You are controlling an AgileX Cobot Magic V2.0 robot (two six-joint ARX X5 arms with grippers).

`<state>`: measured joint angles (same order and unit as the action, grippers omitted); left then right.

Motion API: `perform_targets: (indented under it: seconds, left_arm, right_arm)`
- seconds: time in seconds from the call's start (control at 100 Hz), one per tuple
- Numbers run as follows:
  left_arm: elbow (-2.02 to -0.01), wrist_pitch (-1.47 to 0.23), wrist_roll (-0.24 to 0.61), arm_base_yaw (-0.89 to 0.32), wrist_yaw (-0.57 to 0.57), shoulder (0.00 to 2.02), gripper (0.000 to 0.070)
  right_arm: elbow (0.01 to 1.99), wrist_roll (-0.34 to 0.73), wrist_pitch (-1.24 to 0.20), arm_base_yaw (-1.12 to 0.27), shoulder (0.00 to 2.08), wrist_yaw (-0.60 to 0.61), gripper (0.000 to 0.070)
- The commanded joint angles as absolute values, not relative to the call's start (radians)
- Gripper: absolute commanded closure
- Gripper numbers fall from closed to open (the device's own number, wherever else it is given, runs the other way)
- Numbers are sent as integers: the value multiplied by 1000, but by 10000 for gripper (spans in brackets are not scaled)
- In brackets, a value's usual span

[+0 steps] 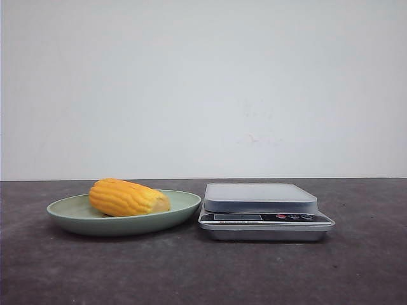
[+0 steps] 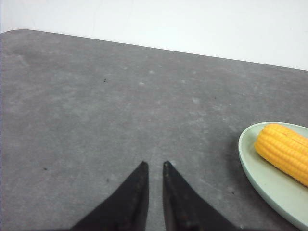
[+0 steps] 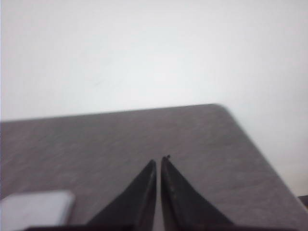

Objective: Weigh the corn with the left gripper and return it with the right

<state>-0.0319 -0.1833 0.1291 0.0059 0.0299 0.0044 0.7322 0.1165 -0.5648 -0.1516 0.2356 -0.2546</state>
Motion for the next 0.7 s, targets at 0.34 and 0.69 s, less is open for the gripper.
perform_targets:
  seconds: [0.34,0.69]
  left_arm:
    - [-14,-187,117,6,30,3,688]
    - [-14,-187,117,6,30,3,688]
  right_arm:
    - [151,93,-233,-23,63,-161,690]
    - [13,91,-151,-15,4,-95,690]
